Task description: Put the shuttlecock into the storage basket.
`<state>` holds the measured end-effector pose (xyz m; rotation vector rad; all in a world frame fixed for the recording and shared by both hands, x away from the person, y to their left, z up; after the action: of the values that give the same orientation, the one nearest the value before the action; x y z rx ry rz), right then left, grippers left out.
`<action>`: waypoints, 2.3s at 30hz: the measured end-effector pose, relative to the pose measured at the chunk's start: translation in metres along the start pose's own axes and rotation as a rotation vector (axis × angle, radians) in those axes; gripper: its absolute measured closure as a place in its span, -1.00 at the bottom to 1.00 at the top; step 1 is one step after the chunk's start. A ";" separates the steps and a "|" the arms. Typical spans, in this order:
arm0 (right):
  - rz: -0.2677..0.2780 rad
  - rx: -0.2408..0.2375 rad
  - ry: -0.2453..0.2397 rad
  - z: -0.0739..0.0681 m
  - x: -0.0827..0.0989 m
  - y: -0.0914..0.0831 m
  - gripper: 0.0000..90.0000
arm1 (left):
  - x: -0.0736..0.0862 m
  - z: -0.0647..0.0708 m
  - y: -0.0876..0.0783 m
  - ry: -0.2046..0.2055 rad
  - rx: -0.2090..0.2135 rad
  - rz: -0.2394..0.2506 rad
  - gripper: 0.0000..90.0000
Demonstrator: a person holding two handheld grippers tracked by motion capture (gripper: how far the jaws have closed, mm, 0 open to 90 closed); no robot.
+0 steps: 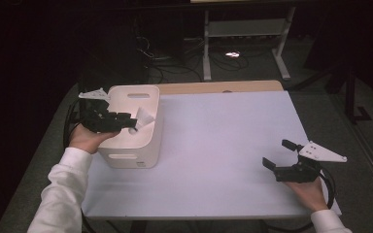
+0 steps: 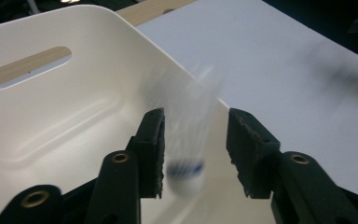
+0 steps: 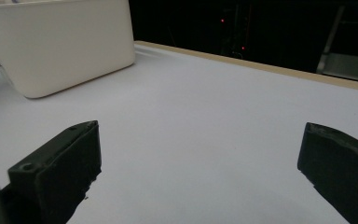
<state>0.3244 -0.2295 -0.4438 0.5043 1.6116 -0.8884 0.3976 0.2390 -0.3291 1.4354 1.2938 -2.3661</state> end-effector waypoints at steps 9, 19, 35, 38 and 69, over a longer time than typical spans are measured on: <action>-0.002 0.000 -0.002 0.000 0.000 0.000 -1.00 | -0.002 0.005 -0.004 0.007 0.022 0.035 -0.23; -0.001 0.000 -0.001 0.000 0.000 0.000 -1.00 | -0.003 0.010 -0.004 0.017 0.003 0.036 -0.91; 0.004 0.002 -0.006 -0.001 -0.001 -0.001 -1.00 | 0.002 0.020 -0.010 0.064 -0.006 0.119 -1.00; 0.004 0.003 -0.005 0.000 -0.001 -0.001 -1.00 | 0.004 0.020 -0.013 0.062 -0.012 0.137 -1.00; -0.002 0.003 -0.005 -0.001 0.000 -0.001 -1.00 | 0.036 0.020 -0.036 0.059 -0.056 0.298 -1.00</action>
<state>0.3232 -0.2292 -0.4439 0.5022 1.6073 -0.8932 0.3475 0.2600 -0.3303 1.5674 1.0613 -2.0948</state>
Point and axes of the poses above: each handheld gripper's, and its own axes: y roughly forward along the jaws, x roughly out of its underside, z roughly to its right, the point moved 7 cm from there along y, roughly forward along the jaws, and after that the axes turned 3 degrees about -y, right-handed, at the moved point
